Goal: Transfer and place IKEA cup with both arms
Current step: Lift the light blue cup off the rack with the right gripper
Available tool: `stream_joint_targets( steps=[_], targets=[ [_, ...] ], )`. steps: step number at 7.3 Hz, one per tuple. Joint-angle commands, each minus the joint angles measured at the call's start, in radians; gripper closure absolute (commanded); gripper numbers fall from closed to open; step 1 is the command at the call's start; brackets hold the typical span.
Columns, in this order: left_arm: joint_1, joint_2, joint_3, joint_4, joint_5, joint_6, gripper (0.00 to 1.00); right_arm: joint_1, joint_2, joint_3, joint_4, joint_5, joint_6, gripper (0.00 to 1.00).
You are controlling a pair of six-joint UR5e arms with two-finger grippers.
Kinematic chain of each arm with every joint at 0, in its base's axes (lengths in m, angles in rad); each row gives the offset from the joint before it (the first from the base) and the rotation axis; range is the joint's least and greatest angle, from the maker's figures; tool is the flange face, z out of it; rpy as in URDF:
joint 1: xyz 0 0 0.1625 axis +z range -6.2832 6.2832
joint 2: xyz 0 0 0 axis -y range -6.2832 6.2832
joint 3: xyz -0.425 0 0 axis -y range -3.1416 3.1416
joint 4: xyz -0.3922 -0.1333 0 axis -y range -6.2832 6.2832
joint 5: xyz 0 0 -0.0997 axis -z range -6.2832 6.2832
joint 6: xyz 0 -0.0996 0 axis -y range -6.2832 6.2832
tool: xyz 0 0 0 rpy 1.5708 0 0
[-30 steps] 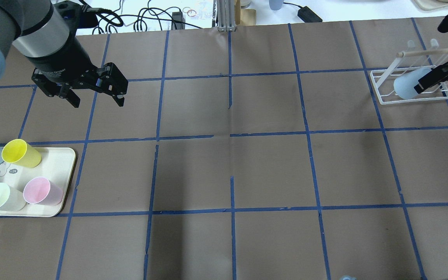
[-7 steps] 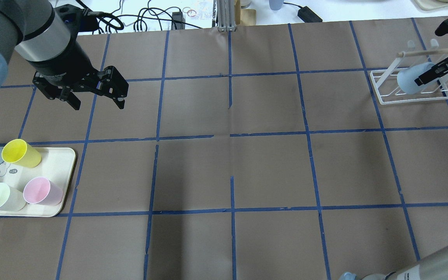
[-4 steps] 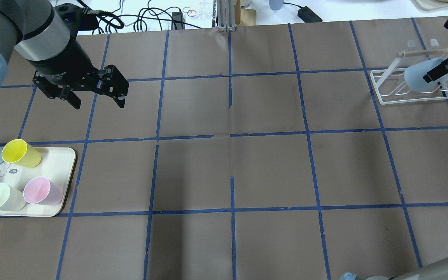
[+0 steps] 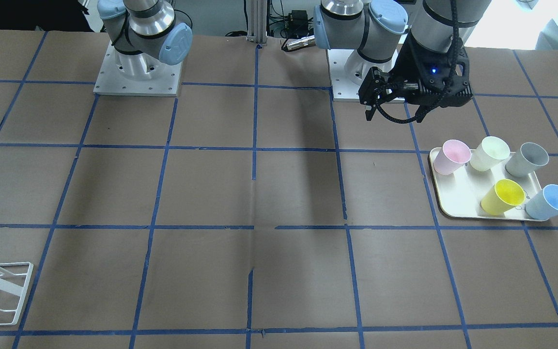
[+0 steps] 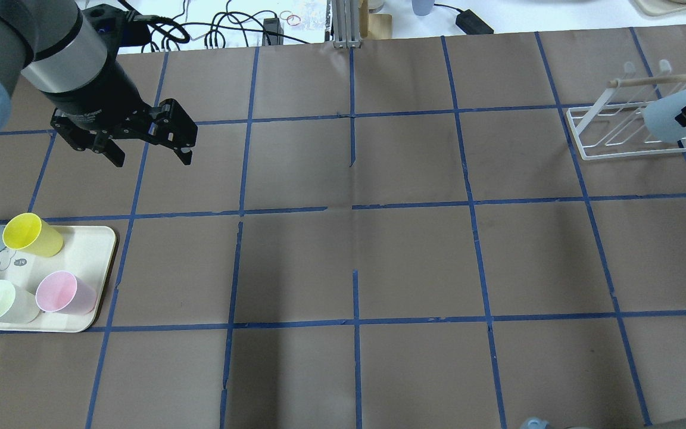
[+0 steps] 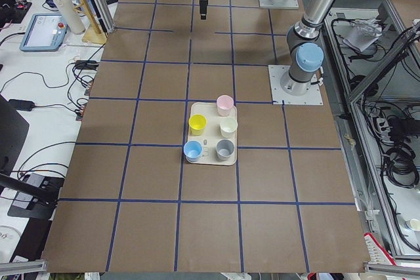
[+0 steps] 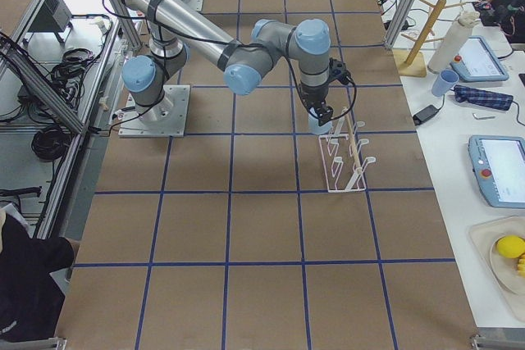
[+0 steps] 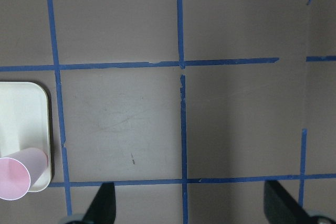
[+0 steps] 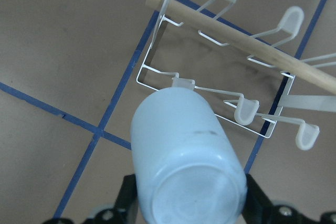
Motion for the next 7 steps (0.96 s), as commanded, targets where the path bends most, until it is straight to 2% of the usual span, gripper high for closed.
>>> stream_joint_targets(
  steps=[1,2,3,4,5,6,7],
  targets=[
    [0.019,-0.009,0.019,-0.015,-0.099,-0.013,0.00,0.005,-0.091,-0.020,0.118,-0.009,0.009,0.93],
    [0.040,0.005,-0.007,-0.022,-0.130,-0.010,0.00,0.023,-0.113,-0.017,0.173,0.008,0.064,0.97],
    [0.051,0.016,-0.025,-0.044,-0.220,-0.001,0.00,0.070,-0.112,-0.017,0.280,0.080,0.186,1.00],
    [0.071,0.022,-0.030,-0.065,-0.335,-0.001,0.00,0.136,-0.110,-0.017,0.348,0.144,0.290,1.00],
    [0.129,0.024,-0.034,-0.143,-0.519,0.000,0.00,0.213,-0.113,-0.007,0.411,0.215,0.438,1.00],
    [0.166,0.036,-0.053,-0.220,-0.587,0.086,0.00,0.307,-0.113,-0.008,0.416,0.256,0.598,1.00],
    [0.200,0.050,-0.074,-0.317,-0.706,0.225,0.00,0.398,-0.115,-0.008,0.407,0.298,0.713,1.00]
  ],
)
